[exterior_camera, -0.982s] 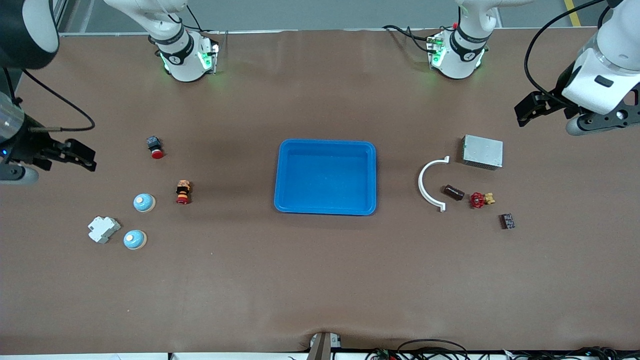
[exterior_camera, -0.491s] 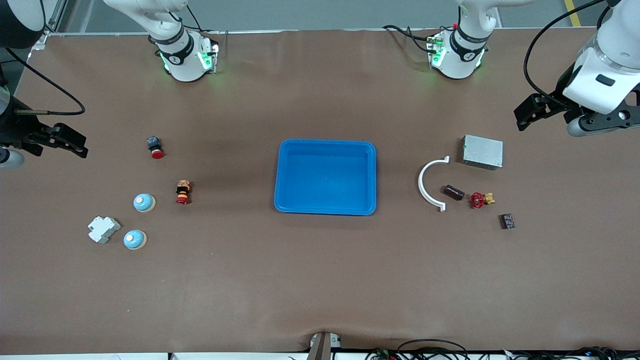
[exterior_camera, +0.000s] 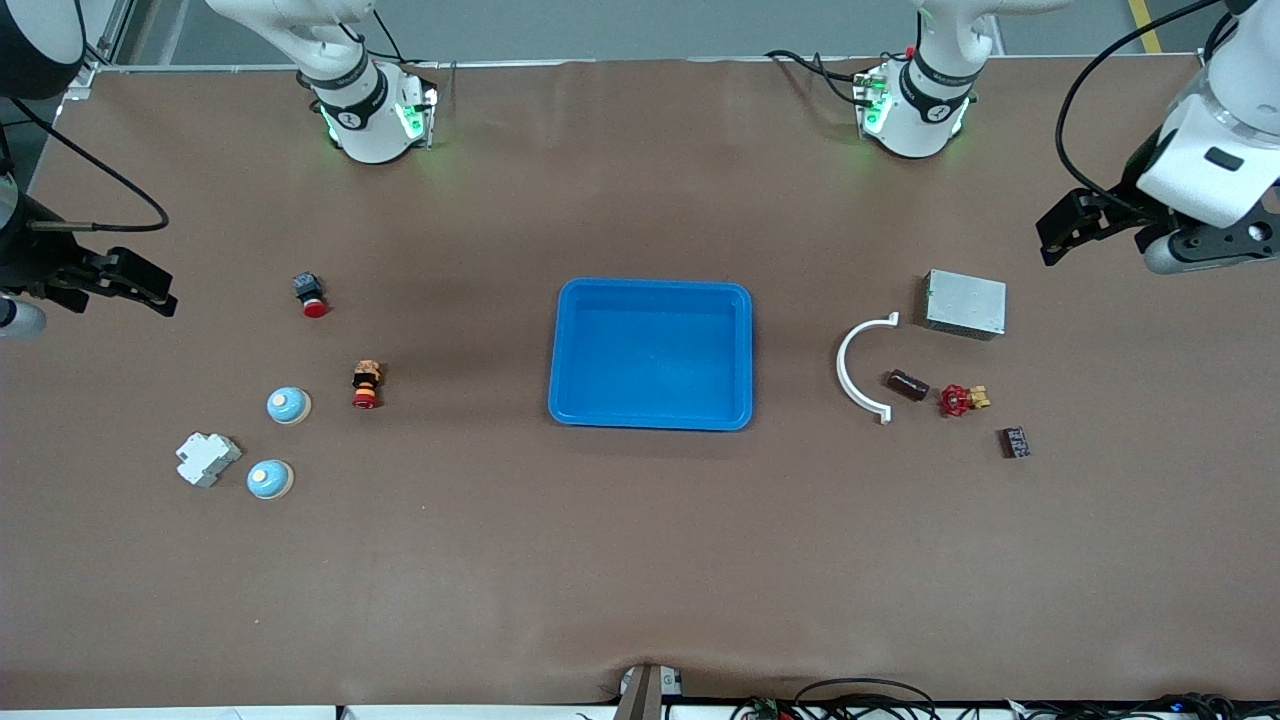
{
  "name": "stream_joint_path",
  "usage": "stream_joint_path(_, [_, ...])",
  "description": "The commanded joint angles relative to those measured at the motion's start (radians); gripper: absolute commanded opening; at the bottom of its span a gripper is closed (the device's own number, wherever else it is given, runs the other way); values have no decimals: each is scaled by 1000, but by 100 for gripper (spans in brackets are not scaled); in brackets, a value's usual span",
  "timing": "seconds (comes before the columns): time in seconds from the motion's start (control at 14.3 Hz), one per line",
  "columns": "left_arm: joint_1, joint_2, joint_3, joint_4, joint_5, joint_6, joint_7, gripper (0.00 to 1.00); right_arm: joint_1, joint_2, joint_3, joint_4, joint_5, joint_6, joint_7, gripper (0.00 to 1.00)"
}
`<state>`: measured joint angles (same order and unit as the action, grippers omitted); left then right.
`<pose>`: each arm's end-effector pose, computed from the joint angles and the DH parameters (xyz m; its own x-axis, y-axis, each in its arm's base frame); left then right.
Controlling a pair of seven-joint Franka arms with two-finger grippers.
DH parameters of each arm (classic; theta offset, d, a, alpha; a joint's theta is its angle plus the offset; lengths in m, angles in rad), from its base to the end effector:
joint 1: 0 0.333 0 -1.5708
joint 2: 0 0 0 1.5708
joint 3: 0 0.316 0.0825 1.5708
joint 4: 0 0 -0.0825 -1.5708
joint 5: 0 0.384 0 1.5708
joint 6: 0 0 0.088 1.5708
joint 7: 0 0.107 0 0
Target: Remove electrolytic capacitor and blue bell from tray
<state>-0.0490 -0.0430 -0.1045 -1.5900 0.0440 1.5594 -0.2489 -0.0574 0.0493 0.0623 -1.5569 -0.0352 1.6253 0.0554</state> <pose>0.5343 -0.0792 0.6380 0.9951 0.0955 0.0237 0.0965 -0.9944 -0.0440 0.5747 -0.0017 0.6082 0.9986 -0.0487 0.0209 -0.0493 -0.9983 0.0310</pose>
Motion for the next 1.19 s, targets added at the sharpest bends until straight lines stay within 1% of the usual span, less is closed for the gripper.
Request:
stream_joint_path(0.0, [-25,-51,43,-56,-32,30,26,100,28,-23,-47,-16,27,-1,0,100])
stream_joint_path(0.07, [-26,-51,43,-56,-32,30,26,100,25,-23,-50,-6,49,-5,0,100])
stream_joint_path(0.14, [-28,-51,45,-54,-32,30,26,100,24,-22,-59,13,55,-37,0,100])
stream_joint_path(0.28, [-31,-51,43,-45,-32,28,25,100,22,-17,-64,84,57,-119,-2,100])
stream_joint_path(0.42, [-55,-51,46,-36,-26,18,16,100,22,-19,-68,112,57,-168,-9,100])
stream_joint_path(0.56, [-55,-54,46,-41,-27,13,25,100,25,-20,-78,123,57,-192,-14,100])
stream_joint_path(0.77, [-54,-58,43,-48,-27,-4,17,100,27,-23,-78,123,57,-194,-14,100])
stream_joint_path(0.98, [-52,-74,43,-80,-30,8,22,100,27,-23,-78,123,57,-194,-14,100])
stream_joint_path(1.12, [-45,-77,45,-79,-32,7,29,100,28,-23,-76,124,57,-206,-11,100])
